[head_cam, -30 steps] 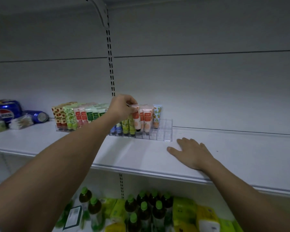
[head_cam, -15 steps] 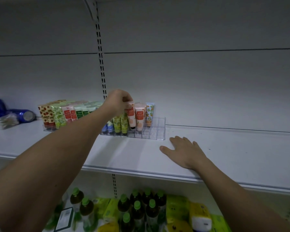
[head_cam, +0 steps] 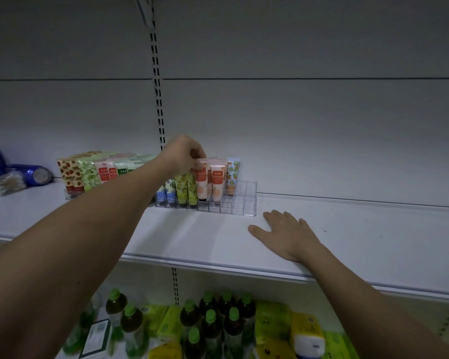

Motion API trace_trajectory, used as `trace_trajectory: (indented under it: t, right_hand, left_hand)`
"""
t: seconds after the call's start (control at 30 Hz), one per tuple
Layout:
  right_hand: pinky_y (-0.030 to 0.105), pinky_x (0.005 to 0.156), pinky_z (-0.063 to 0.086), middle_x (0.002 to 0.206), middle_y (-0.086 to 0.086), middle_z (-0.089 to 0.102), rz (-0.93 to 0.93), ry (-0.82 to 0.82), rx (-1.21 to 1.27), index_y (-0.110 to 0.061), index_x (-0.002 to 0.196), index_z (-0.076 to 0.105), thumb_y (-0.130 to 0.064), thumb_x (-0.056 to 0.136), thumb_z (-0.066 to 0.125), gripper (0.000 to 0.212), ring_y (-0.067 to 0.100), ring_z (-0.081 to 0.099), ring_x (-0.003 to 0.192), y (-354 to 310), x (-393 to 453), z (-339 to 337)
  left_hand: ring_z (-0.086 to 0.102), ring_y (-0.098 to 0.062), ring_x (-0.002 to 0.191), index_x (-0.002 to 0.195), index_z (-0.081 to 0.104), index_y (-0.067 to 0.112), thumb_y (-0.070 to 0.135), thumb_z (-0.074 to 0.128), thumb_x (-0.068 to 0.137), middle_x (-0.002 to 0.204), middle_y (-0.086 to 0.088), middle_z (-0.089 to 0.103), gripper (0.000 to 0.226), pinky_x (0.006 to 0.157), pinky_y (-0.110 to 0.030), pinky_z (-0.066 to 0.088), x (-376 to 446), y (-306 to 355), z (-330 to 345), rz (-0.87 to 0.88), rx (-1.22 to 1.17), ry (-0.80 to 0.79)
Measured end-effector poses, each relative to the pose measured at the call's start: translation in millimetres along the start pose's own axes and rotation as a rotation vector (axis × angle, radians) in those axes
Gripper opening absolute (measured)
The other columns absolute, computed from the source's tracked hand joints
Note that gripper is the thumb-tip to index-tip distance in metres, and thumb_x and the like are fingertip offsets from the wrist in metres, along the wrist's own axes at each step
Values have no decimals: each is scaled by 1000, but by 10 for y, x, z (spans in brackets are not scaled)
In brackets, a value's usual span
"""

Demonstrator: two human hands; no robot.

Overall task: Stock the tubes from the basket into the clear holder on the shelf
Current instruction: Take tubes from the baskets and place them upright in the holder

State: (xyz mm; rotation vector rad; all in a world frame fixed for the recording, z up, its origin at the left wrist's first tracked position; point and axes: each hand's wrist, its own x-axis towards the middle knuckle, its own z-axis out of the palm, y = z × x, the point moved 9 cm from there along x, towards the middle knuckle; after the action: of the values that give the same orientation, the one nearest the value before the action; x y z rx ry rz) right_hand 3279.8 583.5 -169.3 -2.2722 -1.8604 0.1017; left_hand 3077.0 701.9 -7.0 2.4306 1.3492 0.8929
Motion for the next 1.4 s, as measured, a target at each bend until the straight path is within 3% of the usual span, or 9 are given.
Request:
trace_trajectory:
  t: [0.33, 0.47, 0.6, 0.73, 0.87, 1.0, 1.13, 1.23, 1.4]
  right_hand:
    - [49, 118, 8, 162, -4, 17, 2, 7, -7, -25, 152, 23, -75, 88, 20, 82, 20, 14, 148, -10, -8, -8]
    - [49, 119, 9, 162, -2, 17, 13, -11, -9, -23, 153, 23, -73, 90, 21, 80, 20, 14, 148, -26, -31, -43]
    - [47, 116, 22, 159, 2, 25, 36, -24, 31, -21, 151, 27, -67, 94, 27, 73, 24, 26, 144, -84, -131, -142]
    - [41, 102, 41, 141, 9, 49, -28, 225, 97, -19, 137, 47, -52, 97, 41, 52, 30, 49, 127, -485, -333, -526]
    - [38, 81, 48, 105, 16, 67, -175, 406, 244, -14, 98, 63, -39, 97, 45, 31, 36, 61, 100, -1282, -584, -822]
    - [40, 69, 48, 80, 20, 64, -411, 230, 332, -11, 73, 56, -36, 94, 46, 34, 35, 64, 80, -2237, -817, -446]
    - [31, 64, 43, 81, 7, 65, -483, -17, 291, -13, 83, 65, -36, 94, 49, 29, 24, 57, 74, -2830, -957, 459]
    - [31, 61, 41, 72, 10, 62, -467, -245, 316, -9, 73, 63, -27, 91, 54, 27, 24, 55, 68, -3005, -974, 1355]
    - [39, 61, 42, 75, 27, 50, -367, -619, 256, 1, 69, 52, -22, 93, 52, 33, 34, 54, 71, -2977, -1042, 2919]
  left_hand:
    - [58, -15, 85, 105, 72, 10, 10, 65, 89, 104, -6, 70, 18, 79, -25, 47, -109, -96, 203, 32, 62, 152]
    - [58, -22, 103, 125, 62, 12, 16, 63, 91, 122, -8, 62, 34, 90, -31, 48, -192, -40, 114, 49, 122, 143]
    - [55, -18, 100, 130, 57, 17, 25, 63, 91, 124, -3, 61, 40, 88, -32, 44, -414, -64, -131, 68, 156, 171]
    - [57, -16, 88, 120, 63, 20, 30, 60, 93, 113, -1, 65, 30, 77, -30, 47, -849, -291, -328, 26, 135, 177]
    - [62, -21, 87, 109, 68, 22, 30, 53, 93, 104, -1, 70, 24, 74, -33, 51, -1519, -694, -520, -34, 119, 257]
    - [61, -19, 83, 106, 68, 25, 29, 53, 90, 94, 1, 68, 23, 70, -29, 45, -2210, -1392, -504, -209, 100, 291]
    - [62, -22, 84, 123, 54, 34, 21, 52, 85, 89, 4, 64, 40, 75, -35, 50, -2849, -2043, -305, -361, 55, 374]
    - [62, -21, 76, 112, 57, 30, 19, 49, 86, 82, 5, 63, 30, 69, -36, 52, -3205, -2374, -68, -406, -5, 487]
    - [64, -26, 87, 95, 66, 21, 17, 53, 88, 94, -4, 70, 16, 77, -34, 52, -3754, -3138, 898, -665, -13, 166]
